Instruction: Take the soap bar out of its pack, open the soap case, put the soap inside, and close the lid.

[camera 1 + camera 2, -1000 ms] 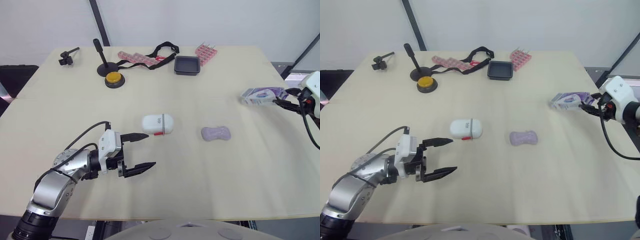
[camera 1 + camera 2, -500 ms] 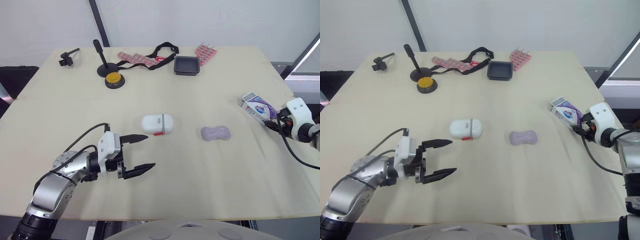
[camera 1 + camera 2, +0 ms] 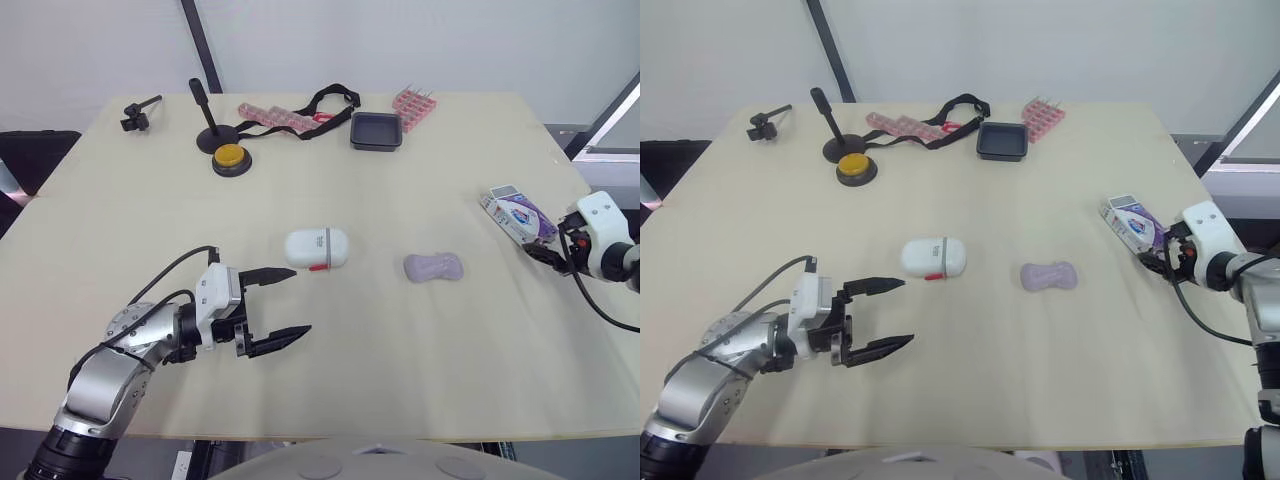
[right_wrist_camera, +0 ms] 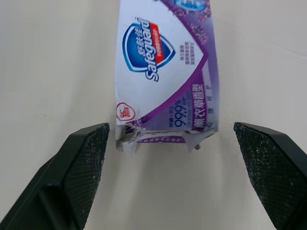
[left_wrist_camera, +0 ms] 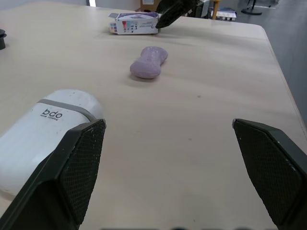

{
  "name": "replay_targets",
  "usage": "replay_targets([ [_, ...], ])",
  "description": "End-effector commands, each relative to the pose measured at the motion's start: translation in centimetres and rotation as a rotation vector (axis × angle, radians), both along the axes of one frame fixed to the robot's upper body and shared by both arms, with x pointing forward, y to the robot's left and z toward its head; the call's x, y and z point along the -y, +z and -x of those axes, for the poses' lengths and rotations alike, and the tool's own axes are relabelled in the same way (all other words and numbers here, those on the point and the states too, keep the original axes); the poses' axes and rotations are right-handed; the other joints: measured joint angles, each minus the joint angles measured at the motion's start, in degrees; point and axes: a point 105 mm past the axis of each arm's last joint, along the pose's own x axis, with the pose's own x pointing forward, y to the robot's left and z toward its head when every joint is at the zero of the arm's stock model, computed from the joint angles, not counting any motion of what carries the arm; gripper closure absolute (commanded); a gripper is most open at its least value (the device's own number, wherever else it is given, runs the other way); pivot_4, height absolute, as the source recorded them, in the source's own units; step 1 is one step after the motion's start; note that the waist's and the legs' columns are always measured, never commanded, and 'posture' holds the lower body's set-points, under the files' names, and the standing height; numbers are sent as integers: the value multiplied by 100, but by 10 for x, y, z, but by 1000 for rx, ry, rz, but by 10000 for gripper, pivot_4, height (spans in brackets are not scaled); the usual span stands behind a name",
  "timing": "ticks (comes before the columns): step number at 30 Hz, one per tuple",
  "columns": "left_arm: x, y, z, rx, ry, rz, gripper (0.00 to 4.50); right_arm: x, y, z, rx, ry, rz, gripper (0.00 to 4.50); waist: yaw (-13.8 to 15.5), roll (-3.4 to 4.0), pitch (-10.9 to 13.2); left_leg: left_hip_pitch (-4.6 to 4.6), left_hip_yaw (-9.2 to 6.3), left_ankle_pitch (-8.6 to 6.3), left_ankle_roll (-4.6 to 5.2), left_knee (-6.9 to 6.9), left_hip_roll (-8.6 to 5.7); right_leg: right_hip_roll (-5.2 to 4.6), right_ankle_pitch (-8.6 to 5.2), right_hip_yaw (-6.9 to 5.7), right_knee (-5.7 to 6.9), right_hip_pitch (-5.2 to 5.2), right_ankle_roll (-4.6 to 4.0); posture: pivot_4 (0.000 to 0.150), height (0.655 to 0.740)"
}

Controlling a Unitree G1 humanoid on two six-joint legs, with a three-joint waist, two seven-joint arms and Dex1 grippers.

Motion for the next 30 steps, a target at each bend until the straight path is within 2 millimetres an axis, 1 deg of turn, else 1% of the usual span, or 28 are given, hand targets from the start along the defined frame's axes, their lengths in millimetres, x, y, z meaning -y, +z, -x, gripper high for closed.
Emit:
replay_targets([
  [1,-6,7,-10,48,24,-7,0,-20,67,-1,267,239,11,167,-4,7,3,0,1,0,0,0,0,0,0,1,0,0,0,1500,7291],
  [3,-8,8,-15,60,31,-14,0,-44,82,6,367,399,-2,167,-15,6,3,2,8,0,1,-2,0,-1,0,8,2,0,0,1500,7291],
  [5,-8,9,-20,68,34,-16,0,-68,85,15,420,524,-29,167,-23,4,2,4,8,-1,1,-4,3,1,0,8,2,0,0,1500,7291],
  [6,-8,10,-22,74,33,-18,0,-83,85,23,439,599,-61,167,-26,-2,-1,5,8,-1,2,-7,5,2,0,7,2,0,0,1500,7291],
  [8,-9,12,-26,84,32,-23,0,-111,77,42,447,729,-139,167,-2,-11,-4,5,8,0,2,-9,9,2,0,3,1,0,0,1500,7291],
  [9,-9,12,-28,86,31,-24,0,-120,73,49,443,768,-175,167,13,-10,-4,3,7,-1,2,-11,8,2,0,-1,-3,0,0,1500,7291],
  [10,-9,13,-31,91,24,-31,0,-133,62,63,416,838,-194,167,26,-8,-4,5,6,-1,2,-11,5,0,0,-2,-5,-2,0,1500,7291],
  [12,-9,14,-34,98,14,-40,0,-145,49,80,381,917,-212,167,38,-8,-4,7,6,0,3,-10,-1,-8,0,-6,-6,-12,0,1500,7291],
  [13,-10,14,-37,102,8,-46,0,-149,44,87,365,930,-245,167,12,-8,-3,6,5,0,3,-6,-3,-10,0,-6,-9,-12,0,1500,7291],
  [15,-10,16,-42,115,-5,-65,0,-155,33,99,341,951,-285,167,4,-13,-3,5,6,-1,4,-4,-7,-17,0,-3,-10,-11,0,1500,7291],
  [17,-10,17,-49,142,-30,-96,0,-156,22,110,322,976,-288,167,-4,-14,-4,6,5,-1,3,-4,-4,-21,0,-4,-9,-7,0,1500,7291],
  [19,-10,17,-57,171,-55,-129,0,-154,13,117,312,979,-284,167,-17,-13,-4,7,5,-1,3,-5,-4,-23,0,-3,-9,-7,0,1500,7291],
  [22,-3,18,-78,206,-96,-192,0,-147,2,122,304,936,-276,167,-16,-15,-5,6,5,0,4,-5,-4,-25,0,-4,-8,-7,0,1500,7291],
  [27,12,9,-96,208,-206,-306,0,-141,0,119,318,875,-256,167,-46,-15,-5,3,4,0,4,-5,-9,-32,0,-3,-9,-8,0,1500,7291],
  [30,22,4,-102,184,-269,-352,0,-140,5,116,332,860,-252,167,-51,-16,-5,0,4,0,4,-8,-7,-33,0,-4,-9,-8,0,1500,7291],
])
